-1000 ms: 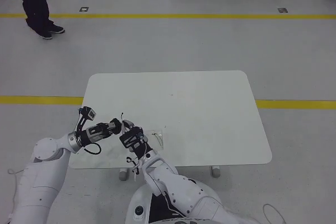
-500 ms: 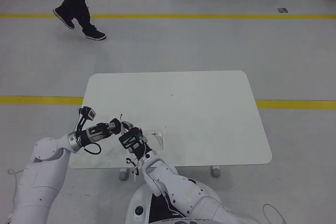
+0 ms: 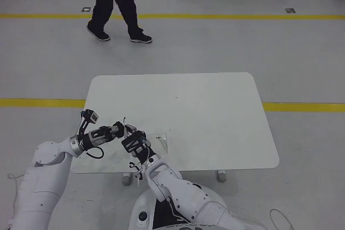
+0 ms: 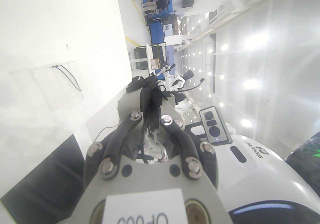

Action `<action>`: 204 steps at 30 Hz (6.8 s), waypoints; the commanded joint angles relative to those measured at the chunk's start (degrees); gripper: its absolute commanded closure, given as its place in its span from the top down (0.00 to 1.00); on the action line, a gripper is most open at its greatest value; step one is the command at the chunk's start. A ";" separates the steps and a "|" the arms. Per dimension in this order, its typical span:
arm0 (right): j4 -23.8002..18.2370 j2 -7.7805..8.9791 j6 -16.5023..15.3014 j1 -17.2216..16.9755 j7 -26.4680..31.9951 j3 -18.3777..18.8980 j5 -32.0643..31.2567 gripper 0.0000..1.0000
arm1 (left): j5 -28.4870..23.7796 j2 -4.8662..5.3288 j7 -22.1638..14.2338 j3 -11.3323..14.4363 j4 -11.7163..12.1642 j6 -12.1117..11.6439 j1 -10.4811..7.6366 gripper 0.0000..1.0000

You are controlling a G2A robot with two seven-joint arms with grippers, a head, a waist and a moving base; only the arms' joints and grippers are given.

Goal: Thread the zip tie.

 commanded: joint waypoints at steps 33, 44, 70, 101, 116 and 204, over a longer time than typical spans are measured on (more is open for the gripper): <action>-2.68 4.13 2.89 -2.07 -4.85 1.65 -8.16 1.00 | -2.42 -0.07 1.58 0.03 -0.84 2.84 0.04 0.00; 3.02 12.91 5.72 14.50 -8.98 -13.66 -8.16 1.00 | -11.99 0.83 -0.95 -2.28 -1.93 18.12 0.84 0.00; 1.91 16.32 5.72 18.61 -10.22 -17.69 -8.16 1.00 | -29.24 -0.53 1.41 2.23 -0.31 25.52 2.63 0.00; 4.84 13.71 5.72 18.67 -14.45 -17.42 -8.16 0.35 | -35.21 -1.03 2.49 3.98 -1.31 28.86 3.38 0.00; 8.26 11.51 5.72 19.33 -15.76 -16.62 -8.16 0.24 | -35.21 -1.03 2.49 3.98 -1.31 28.86 3.38 0.00; 13.63 9.54 5.47 18.12 -17.11 -13.85 -8.16 0.00 | -35.21 -1.03 2.49 3.98 -1.31 28.86 3.38 0.00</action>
